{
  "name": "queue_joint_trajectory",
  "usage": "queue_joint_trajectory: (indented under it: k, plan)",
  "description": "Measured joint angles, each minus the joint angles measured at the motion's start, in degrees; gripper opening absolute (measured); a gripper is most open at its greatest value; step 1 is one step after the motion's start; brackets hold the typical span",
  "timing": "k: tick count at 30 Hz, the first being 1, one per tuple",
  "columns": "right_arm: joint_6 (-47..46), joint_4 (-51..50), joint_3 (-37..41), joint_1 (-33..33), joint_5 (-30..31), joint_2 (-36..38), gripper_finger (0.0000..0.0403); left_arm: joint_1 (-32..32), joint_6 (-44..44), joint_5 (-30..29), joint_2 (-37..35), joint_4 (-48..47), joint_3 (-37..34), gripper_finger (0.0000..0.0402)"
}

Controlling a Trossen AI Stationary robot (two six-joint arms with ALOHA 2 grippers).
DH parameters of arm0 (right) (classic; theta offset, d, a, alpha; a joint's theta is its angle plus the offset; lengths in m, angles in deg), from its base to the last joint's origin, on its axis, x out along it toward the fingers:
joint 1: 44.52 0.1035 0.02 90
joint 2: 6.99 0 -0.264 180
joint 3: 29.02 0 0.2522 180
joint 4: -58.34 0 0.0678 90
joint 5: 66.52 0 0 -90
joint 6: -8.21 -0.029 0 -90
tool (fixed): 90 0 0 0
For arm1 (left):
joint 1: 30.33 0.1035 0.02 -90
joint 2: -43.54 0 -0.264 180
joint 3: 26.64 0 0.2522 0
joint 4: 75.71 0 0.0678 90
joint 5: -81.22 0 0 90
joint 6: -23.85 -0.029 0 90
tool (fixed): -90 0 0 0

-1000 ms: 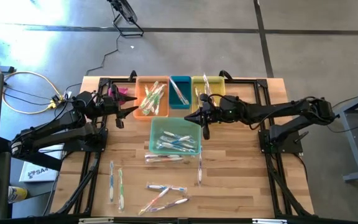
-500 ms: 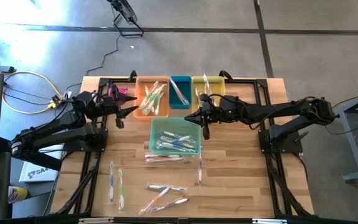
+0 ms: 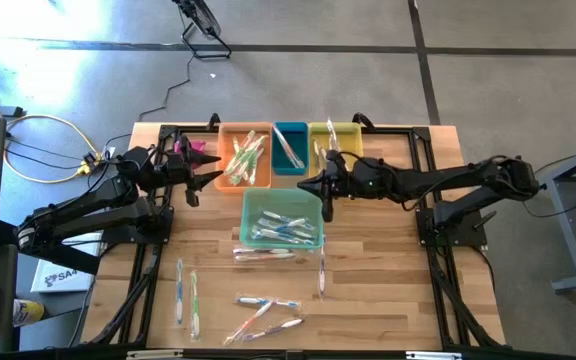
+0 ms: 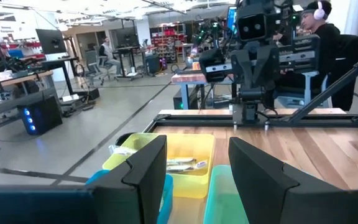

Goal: Pick & Place Toothbrushes
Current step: Put the purple toothbrush into the yellow bin

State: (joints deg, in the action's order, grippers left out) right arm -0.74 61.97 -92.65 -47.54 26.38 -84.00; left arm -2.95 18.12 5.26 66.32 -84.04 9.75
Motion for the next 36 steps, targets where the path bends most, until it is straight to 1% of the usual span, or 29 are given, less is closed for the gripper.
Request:
queue_joint_trajectory:
  k: [4, 10, 14, 18, 25, 28, 31, 33, 36]
  plan:
    - [0.20, -0.03, -0.03, 2.60, 5.81, 0.00, 0.0002, -0.01, 0.02, 0.01, 0.00, 0.00, 0.00, 0.0168]
    - [1.99, -2.04, -2.87, 5.13, 6.68, -0.07, 0.0002, 0.00, 0.06, 0.00, 0.00, -0.10, 0.00, 0.0168]
    - [0.92, -9.31, -5.86, 6.42, 7.95, -0.07, 0.0002, -0.01, 0.06, -0.02, 0.01, -0.98, 0.00, 0.0168]
    - [-4.66, -15.29, -6.49, 8.01, 8.82, -0.06, 0.0002, 0.00, 0.06, -0.02, 0.02, -1.01, 0.00, 0.0168]
    - [-19.69, -23.89, -6.49, 12.09, 8.86, -0.06, 0.0002, 0.00, 0.06, -0.05, 0.02, -1.07, 0.00, 0.0168]
    - [-21.41, -25.25, -6.47, 14.82, 10.56, -0.07, 0.0002, 0.00, 0.09, -0.05, 0.02, -1.09, 0.00, 0.0168]
    - [-21.91, -25.67, -6.47, 17.41, 13.76, -0.04, 0.0002, -0.02, 0.12, -0.05, 0.02, -1.09, 0.00, 0.0168]
    - [-24.58, -26.37, -6.47, 18.47, 15.78, -0.06, 0.0002, -0.01, 0.18, -0.07, 0.02, -1.10, 0.00, 0.0168]
    - [-29.75, -28.43, -6.47, 19.14, 16.51, -0.06, 0.0002, -0.02, 0.17, -0.07, 0.02, -1.29, 0.00, 0.0168]
